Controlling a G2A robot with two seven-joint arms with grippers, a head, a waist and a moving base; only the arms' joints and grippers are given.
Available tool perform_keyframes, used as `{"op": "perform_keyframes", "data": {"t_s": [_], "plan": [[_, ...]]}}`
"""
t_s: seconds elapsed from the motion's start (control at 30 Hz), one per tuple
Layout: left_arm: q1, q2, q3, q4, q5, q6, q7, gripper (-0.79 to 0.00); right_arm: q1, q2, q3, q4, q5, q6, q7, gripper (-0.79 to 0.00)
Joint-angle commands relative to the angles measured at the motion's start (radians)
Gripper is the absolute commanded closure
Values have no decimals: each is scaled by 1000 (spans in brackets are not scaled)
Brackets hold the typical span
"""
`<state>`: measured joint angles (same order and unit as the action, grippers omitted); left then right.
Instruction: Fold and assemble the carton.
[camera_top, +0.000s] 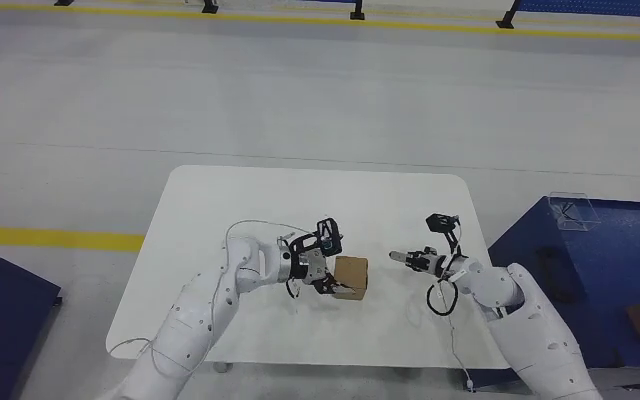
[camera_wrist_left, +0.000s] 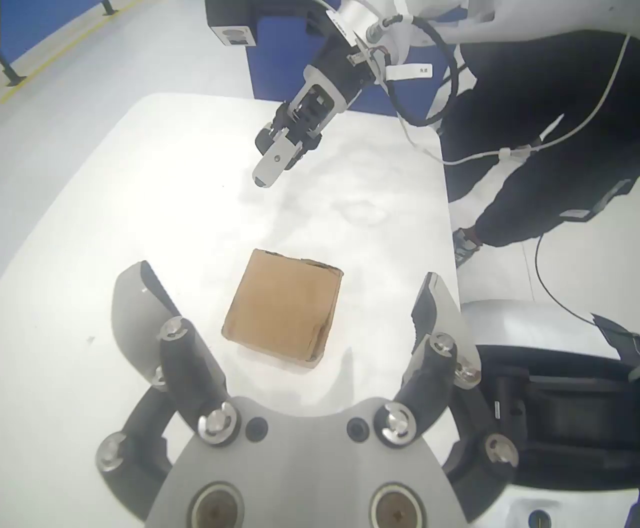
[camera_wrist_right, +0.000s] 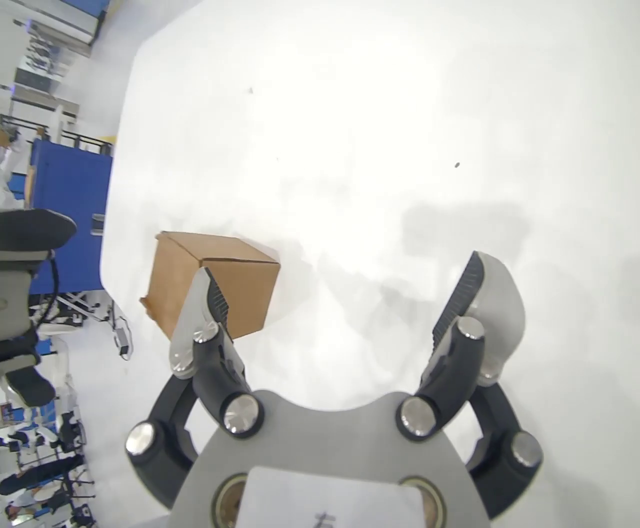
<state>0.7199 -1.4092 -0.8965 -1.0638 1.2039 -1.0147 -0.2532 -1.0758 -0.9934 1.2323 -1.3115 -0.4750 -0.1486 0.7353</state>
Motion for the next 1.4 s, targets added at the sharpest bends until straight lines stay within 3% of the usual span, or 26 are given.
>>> {"op": "perform_keyframes", "data": {"t_s": [0.0,0.2,0.33,0.7,1.1,1.2,1.27,1.37], "plan": [[-40,-11,39,66,26,3,17,-785,0,-2,-32,-6,-80,5,-7,-785],[-85,-34,108,152,114,37,87,-785,8,-18,-102,-15,-140,14,-20,-785],[-91,-35,127,162,169,59,118,-785,30,-31,-138,-11,-141,18,-33,-785],[-35,-10,106,102,244,112,170,-785,73,-58,-177,23,-80,-22,-92,-785],[2,12,78,53,263,124,141,-785,97,-64,-160,67,-65,-34,-86,-785],[-2,9,84,62,255,122,137,-751,100,-66,-159,73,-64,-31,-85,-785],[-4,6,91,67,253,125,132,-659,102,-67,-156,77,-63,-29,-84,-785],[-9,2,100,76,247,128,130,-690,104,-68,-151,82,-56,-28,-82,-785]]}}
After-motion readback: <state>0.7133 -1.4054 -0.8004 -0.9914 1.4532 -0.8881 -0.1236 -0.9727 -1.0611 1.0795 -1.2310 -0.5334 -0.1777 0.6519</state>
